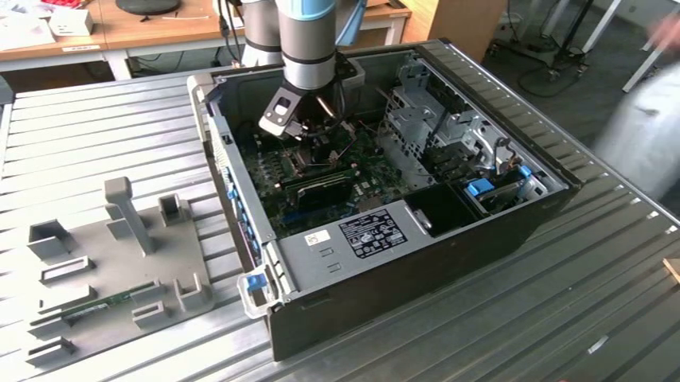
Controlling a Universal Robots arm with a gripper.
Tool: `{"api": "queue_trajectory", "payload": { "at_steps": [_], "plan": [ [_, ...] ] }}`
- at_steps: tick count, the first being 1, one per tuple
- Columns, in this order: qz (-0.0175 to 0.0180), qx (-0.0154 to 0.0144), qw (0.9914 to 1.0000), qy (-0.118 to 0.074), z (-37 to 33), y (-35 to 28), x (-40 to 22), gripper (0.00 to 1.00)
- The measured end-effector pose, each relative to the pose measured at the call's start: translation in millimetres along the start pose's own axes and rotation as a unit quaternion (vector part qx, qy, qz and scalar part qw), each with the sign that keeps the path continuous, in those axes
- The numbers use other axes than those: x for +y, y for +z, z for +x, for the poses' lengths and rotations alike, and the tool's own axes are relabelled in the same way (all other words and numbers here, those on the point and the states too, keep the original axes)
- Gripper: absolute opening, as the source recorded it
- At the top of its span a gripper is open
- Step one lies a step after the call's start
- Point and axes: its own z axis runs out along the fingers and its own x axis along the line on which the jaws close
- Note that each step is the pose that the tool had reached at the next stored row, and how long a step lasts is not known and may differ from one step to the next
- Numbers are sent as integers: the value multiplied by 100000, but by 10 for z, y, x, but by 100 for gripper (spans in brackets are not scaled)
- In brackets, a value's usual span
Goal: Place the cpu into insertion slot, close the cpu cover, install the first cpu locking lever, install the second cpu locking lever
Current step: 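Place the cpu into insertion slot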
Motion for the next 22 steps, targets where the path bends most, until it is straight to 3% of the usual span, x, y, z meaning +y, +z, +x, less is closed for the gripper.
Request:
{"api": "queue_trajectory", "payload": {
  "at_steps": [22],
  "plan": [
    [-37,-115,99991,1318,-1,7,39,54]
  ]
}}
